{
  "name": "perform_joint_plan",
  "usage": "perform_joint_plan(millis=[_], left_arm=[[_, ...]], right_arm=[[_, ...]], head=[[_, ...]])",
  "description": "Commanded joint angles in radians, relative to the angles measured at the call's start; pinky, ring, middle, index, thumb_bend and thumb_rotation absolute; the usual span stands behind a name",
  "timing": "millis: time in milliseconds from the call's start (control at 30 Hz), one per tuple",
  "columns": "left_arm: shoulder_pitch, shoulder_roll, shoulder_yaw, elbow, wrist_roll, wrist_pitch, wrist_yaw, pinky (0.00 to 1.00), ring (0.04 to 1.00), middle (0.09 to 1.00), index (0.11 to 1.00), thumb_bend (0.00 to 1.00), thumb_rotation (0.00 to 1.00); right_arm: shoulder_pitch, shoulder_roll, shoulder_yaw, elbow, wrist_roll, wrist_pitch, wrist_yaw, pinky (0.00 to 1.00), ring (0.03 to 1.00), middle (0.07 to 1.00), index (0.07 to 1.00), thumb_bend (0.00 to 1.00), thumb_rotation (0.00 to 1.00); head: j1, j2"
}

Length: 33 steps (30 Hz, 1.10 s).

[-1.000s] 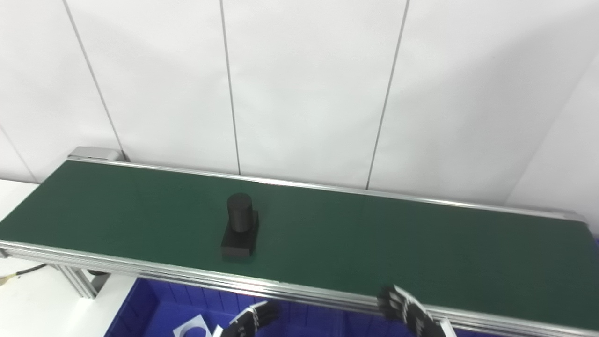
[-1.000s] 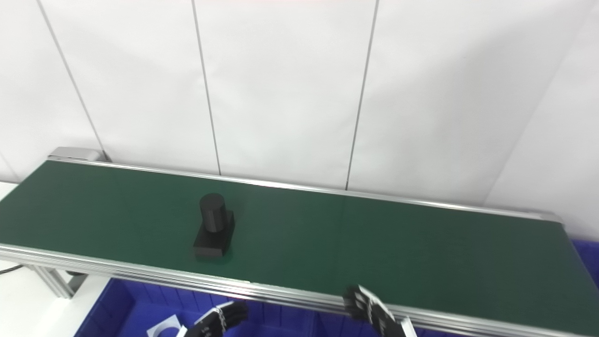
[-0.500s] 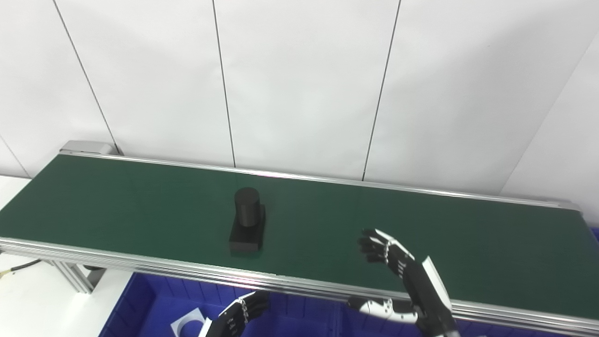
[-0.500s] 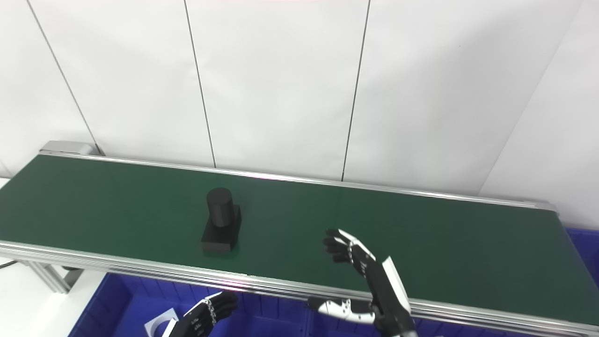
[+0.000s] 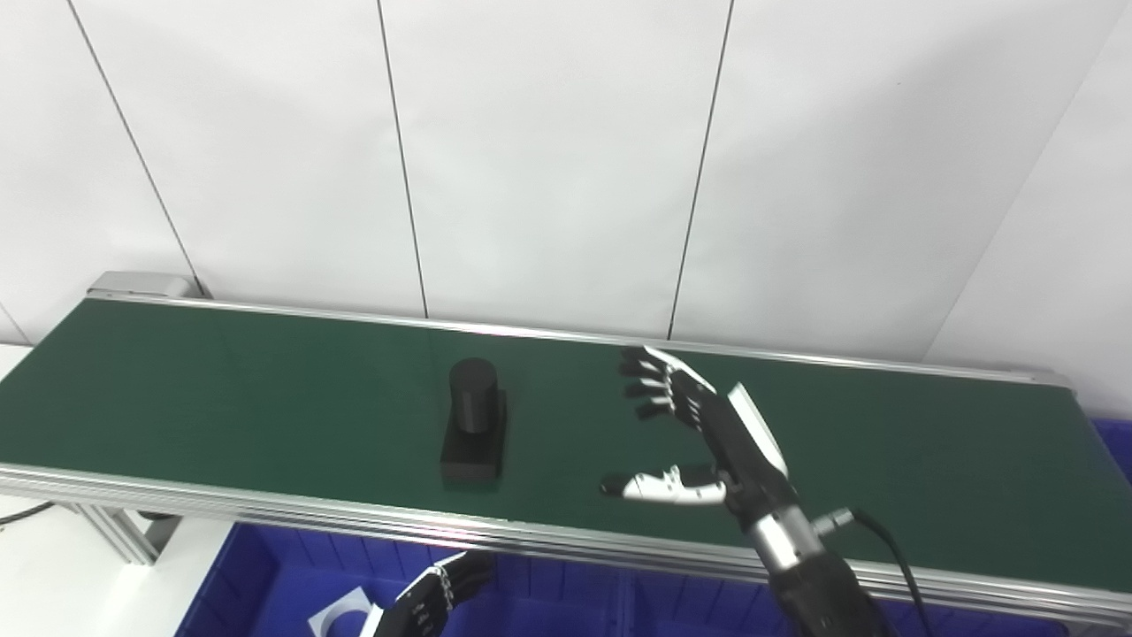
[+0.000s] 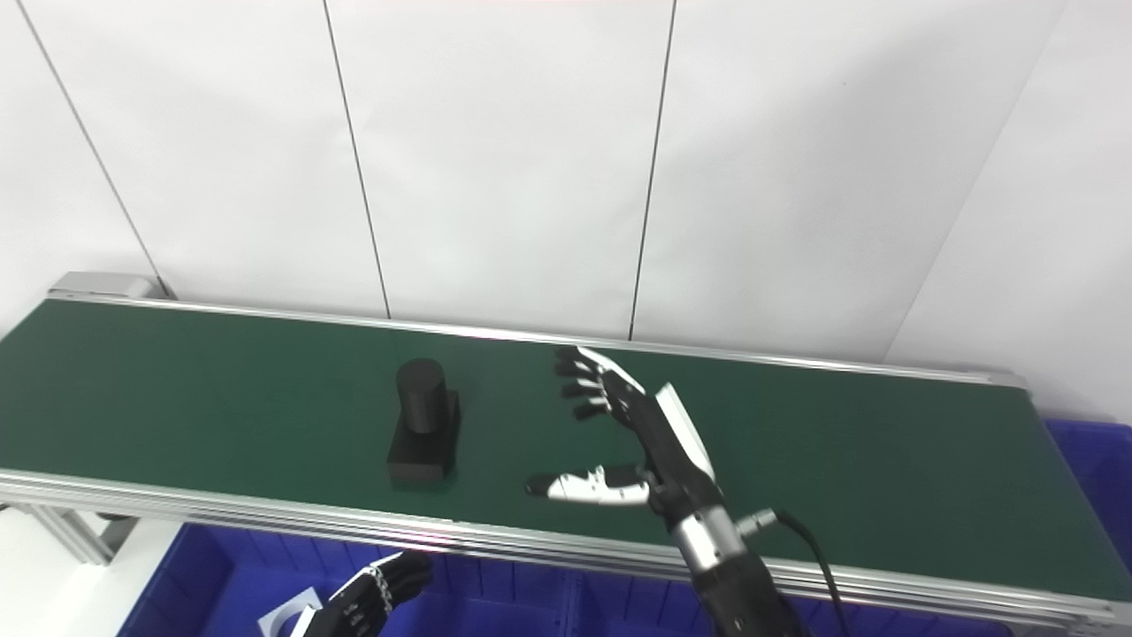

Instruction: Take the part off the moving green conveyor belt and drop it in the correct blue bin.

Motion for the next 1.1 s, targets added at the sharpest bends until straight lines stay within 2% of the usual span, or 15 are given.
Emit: perform_joint_plan(millis=[0,67,167,267,433,600,700,933,1067], left_arm=[[-0.012,-0.002,0.003,-0.009,-0.006,-0.044,-0.009,0.86,0.795,0.793,0.752,0.63,0.0],[-0.014,-0.002,0.003,-0.011,0.0,-0.04,-0.006,0.86,0.796,0.795,0.753,0.62,0.01],[-0.016,-0.005,0.002,-0.015,0.007,-0.035,0.0,0.85,0.798,0.795,0.755,0.62,0.0],[-0.019,-0.006,0.002,-0.014,0.01,-0.036,0.002,0.85,0.797,0.795,0.755,0.61,0.0],[-0.028,-0.009,0.004,-0.004,0.004,-0.045,-0.002,0.87,0.793,0.795,0.754,0.62,0.01],[-0.029,-0.011,0.003,0.002,-0.01,-0.046,-0.011,0.87,0.786,0.795,0.749,0.6,0.0],[-0.029,-0.014,0.002,0.003,-0.005,-0.047,-0.011,0.88,0.784,0.794,0.746,0.6,0.0],[-0.028,-0.018,0.001,0.0,0.017,-0.047,0.003,0.86,0.786,0.79,0.75,0.62,0.0],[-0.028,-0.019,0.004,0.0,0.03,-0.051,0.007,0.85,0.786,0.788,0.753,0.63,0.01]], right_arm=[[-0.081,0.005,0.005,0.03,-0.009,0.014,0.001,0.73,0.799,0.849,0.903,0.8,0.23],[-0.117,0.009,0.008,0.08,-0.014,0.013,-0.001,0.76,0.829,0.878,0.929,0.85,0.3],[-0.162,0.014,0.013,0.147,-0.023,0.009,-0.004,0.8,0.869,0.905,0.948,0.87,0.34],[-0.2,0.013,0.018,0.211,-0.029,-0.01,-0.004,0.86,0.914,0.93,0.963,0.88,0.36],[-0.267,0.013,0.026,0.343,-0.041,-0.05,-0.012,0.89,0.929,0.945,0.974,0.88,0.38],[-0.325,0.016,0.026,0.482,-0.036,-0.111,-0.021,0.93,0.949,0.961,0.988,0.88,0.38],[-0.356,0.019,0.028,0.563,-0.049,-0.137,-0.047,0.95,0.96,0.963,0.986,0.88,0.32],[-0.43,0.03,0.038,0.801,-0.068,-0.24,-0.111,0.9,0.951,0.963,0.982,0.89,0.32],[-0.452,0.039,0.048,0.875,-0.085,-0.286,-0.15,0.95,0.973,0.97,0.991,0.9,0.32]], head=[[0.002,-0.003],[0.003,-0.003],[0.003,-0.005],[0.005,-0.009],[0.013,-0.017],[0.019,-0.024],[0.024,-0.026],[0.047,-0.03],[0.051,-0.029]])
